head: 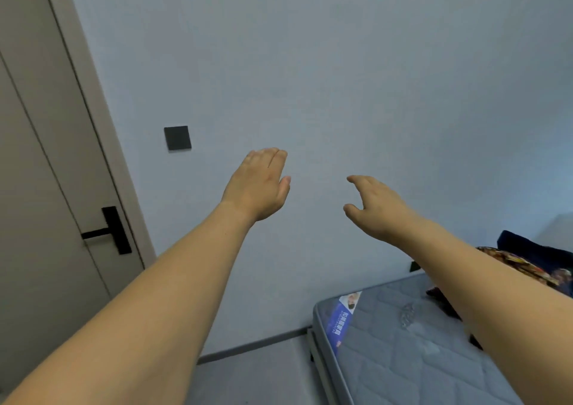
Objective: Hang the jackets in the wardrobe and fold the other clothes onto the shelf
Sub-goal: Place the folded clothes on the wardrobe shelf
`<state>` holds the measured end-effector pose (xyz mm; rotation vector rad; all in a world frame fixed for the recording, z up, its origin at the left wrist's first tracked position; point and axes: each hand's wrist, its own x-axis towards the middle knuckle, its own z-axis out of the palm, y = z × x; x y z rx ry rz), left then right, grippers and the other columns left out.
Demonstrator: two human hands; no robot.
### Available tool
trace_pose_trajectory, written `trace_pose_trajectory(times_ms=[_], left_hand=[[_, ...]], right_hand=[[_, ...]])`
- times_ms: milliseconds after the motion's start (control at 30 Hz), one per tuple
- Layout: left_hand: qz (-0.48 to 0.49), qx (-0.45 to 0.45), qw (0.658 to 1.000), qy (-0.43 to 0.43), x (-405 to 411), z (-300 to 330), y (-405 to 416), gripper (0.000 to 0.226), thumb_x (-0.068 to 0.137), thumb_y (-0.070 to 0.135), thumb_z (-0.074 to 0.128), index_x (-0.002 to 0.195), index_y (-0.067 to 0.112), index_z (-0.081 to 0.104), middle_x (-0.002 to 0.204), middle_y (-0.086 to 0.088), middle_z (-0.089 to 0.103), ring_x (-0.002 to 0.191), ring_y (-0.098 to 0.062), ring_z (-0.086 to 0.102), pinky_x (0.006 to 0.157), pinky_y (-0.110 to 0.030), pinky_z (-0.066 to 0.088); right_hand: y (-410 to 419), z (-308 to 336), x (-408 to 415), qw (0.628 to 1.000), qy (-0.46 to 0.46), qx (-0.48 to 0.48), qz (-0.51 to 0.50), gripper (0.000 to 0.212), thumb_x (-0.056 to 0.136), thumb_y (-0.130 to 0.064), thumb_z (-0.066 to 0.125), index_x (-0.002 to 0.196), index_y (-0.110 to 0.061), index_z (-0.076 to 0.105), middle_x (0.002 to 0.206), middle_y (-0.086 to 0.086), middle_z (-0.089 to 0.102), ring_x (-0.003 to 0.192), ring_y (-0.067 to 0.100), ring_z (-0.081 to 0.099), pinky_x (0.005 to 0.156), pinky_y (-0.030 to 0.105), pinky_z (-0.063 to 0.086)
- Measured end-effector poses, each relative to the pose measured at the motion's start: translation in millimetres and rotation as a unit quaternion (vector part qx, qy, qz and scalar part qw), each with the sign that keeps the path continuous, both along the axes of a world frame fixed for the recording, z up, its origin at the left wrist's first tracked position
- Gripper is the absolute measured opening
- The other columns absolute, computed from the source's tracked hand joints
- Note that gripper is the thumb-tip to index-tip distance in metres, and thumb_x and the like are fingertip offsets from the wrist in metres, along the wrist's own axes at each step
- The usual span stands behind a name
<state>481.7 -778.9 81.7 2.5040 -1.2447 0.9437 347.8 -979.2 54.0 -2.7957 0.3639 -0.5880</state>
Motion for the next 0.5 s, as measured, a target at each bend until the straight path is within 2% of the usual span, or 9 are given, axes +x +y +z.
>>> trace_pose_trajectory(times_ms=[267,500], left_hand=[[-0.111,0.047,0.991,0.056,38,-58,-217,0.052,0.102,0.030,0.041,0.147,0.006,0.035,0.150,-0.010,0.039,0.136,-0.028,0.035,0.114,-0.033,0.019],[-0.177,0.094,0.975,0.094,55,-101,-372,0.052,0.102,0.032,0.040,0.148,0.007,0.035,0.153,-0.009,0.036,0.138,-0.027,0.032,0.115,-0.033,0.019]], right_hand=[[-184,-60,1,0.991,0.052,0.048,-0.115,0.062,0.098,-0.030,0.048,0.153,-0.015,0.024,0.158,0.004,0.027,0.143,0.023,0.029,0.114,0.035,0.025],[-322,-105,-12,0.976,0.050,0.112,-0.181,0.062,0.097,-0.028,0.049,0.153,-0.014,0.025,0.157,0.007,0.029,0.141,0.026,0.032,0.114,0.036,0.026]])
